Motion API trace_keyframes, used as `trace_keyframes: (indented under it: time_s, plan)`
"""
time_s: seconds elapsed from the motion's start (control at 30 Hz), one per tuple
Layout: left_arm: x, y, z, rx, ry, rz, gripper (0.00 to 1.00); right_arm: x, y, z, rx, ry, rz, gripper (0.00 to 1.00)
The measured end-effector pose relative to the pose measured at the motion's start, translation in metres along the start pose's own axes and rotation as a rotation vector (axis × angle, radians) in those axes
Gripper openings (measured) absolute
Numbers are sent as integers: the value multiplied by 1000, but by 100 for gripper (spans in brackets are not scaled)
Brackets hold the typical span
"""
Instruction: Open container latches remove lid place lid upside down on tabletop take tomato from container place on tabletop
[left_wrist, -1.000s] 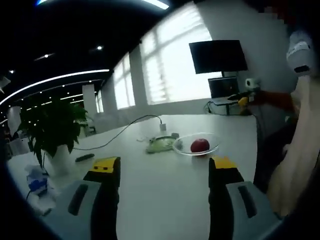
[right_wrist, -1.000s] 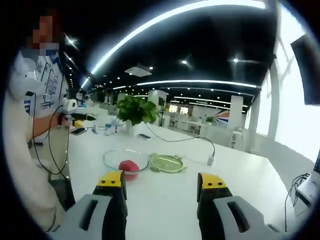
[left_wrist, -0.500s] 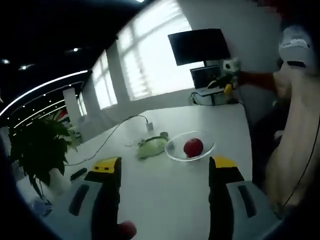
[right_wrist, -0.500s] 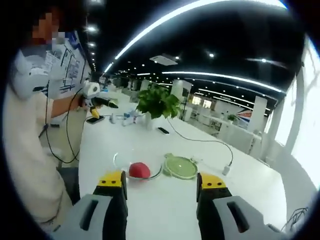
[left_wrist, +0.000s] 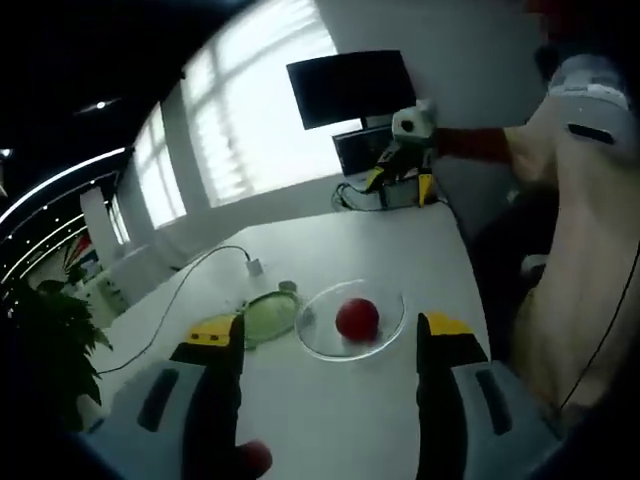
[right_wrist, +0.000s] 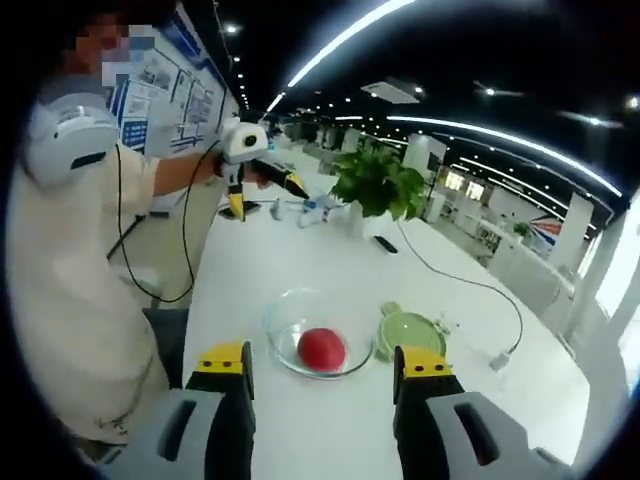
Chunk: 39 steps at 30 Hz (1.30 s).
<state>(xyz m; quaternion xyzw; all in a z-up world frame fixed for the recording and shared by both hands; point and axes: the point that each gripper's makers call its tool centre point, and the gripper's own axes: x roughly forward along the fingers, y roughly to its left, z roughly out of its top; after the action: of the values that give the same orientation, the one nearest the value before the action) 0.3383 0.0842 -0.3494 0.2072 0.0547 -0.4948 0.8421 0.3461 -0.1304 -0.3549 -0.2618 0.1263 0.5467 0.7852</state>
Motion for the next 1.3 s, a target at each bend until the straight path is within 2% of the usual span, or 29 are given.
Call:
trace_keyframes:
  time_s: [0.13,0.2,0.4,0.5,0.67,0.77,0.83,1.03,1.1,1.3]
  plan:
    - [21,-8,8,22,18,-68,64,19,6,3,-23,72,53,51]
    - [32,-11,10,34,32,-89,64,26,8,8,-50,74,68,51]
    - [62,-26,0,105,135,-187,64,48,14,13,-81,122,121,51]
    - [80,-25,-1,119,168,-195,63,61,12,10,-104,163,131,51]
    - [105,-27,-10,127,231,-246,63,81,14,11,-108,208,170,51]
    - [117,-27,-21,135,276,-270,62,92,11,0,-139,283,184,51]
    - [123,-29,-28,133,310,-281,61,101,9,-4,-139,307,186,51]
    - [136,-36,-39,112,340,-314,60,120,7,-28,-173,402,218,52]
    - [139,-37,-47,103,370,-327,61,125,8,-36,-182,434,234,52]
    - [145,-42,-65,84,426,-343,63,139,11,-50,-190,476,251,52]
